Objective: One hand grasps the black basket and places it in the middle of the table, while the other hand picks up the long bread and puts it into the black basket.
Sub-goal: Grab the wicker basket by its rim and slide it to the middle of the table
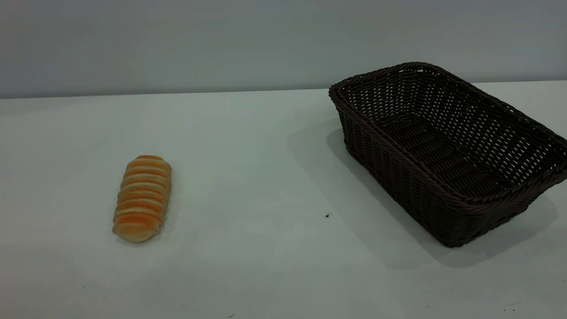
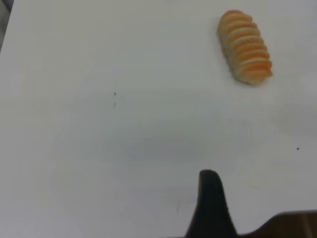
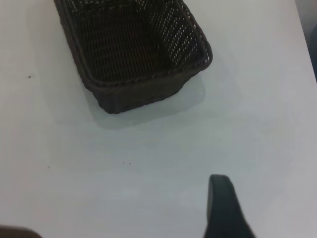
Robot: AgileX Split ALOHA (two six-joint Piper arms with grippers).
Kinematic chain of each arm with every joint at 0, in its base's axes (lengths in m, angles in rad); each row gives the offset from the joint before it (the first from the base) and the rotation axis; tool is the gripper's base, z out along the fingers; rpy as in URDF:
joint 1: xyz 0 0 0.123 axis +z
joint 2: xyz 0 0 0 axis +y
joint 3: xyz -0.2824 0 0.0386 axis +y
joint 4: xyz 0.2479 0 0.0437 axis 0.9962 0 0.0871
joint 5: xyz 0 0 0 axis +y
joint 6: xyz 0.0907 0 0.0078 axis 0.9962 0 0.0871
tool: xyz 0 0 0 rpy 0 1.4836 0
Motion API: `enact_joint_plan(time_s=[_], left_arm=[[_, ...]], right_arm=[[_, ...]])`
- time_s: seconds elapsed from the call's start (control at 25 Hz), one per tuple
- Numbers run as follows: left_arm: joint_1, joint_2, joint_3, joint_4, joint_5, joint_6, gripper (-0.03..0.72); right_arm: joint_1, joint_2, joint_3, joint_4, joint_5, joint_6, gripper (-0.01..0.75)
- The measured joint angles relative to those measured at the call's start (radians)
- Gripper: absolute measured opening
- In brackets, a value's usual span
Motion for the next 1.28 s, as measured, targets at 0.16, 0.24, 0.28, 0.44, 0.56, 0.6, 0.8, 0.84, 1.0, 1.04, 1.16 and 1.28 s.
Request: enact_joint_plan(time_s=[0.16,0.24,0.28,0.44,0.56,0.6,0.8,0.84,1.0,1.04,1.16,1.28], left_arm=[[0.000,0.002,-0.002,0.000,-0.006,0.000,0.579],[0.000,0.027,-0.014,0.001,-0.013,0.000,0.579],[0.000,0.056,-0.026,0.001,-0.027,-0.011,0.579],[0.000,0.243,-0.098,0.001,-0.157,-0.022,0.579],[0.000,0.431,-0.177,0.001,-0.270,-0.016,0.579],[0.000,0.497,-0.206,0.001,-0.306,-0.008,0.579],[0.000,0.778,-0.312,0.001,-0.415,0.061,0.579],[0.000,0.827,-0.327,0.000,-0.426,0.070,0.579],[0.000,0.973,-0.352,0.000,-0.459,0.083,0.579],[0.000,0.996,-0.352,0.000,-0.469,0.084,0.579],[0.000,1.053,-0.352,0.000,-0.484,0.085,0.579],[0.000,1.073,-0.352,0.000,-0.492,0.085,0.579]], right_arm=[[0.000,0.000,-0.002,0.001,-0.002,0.002,0.457],[0.000,0.014,-0.012,0.005,-0.010,0.004,0.459],[0.000,0.039,-0.015,0.010,-0.020,0.004,0.464],[0.000,0.235,-0.039,0.036,-0.121,0.006,0.510],[0.000,0.443,-0.077,0.068,-0.200,0.008,0.554],[0.000,0.507,-0.095,0.083,-0.218,0.011,0.562],[0.000,0.864,-0.177,0.174,-0.322,0.032,0.579],[0.000,0.931,-0.186,0.197,-0.353,0.047,0.579],[0.000,1.166,-0.197,0.304,-0.471,0.111,0.579],[0.000,1.212,-0.198,0.329,-0.505,0.119,0.579],[0.000,1.370,-0.198,0.425,-0.601,0.136,0.579],[0.000,1.508,-0.204,0.554,-0.682,0.145,0.579]])
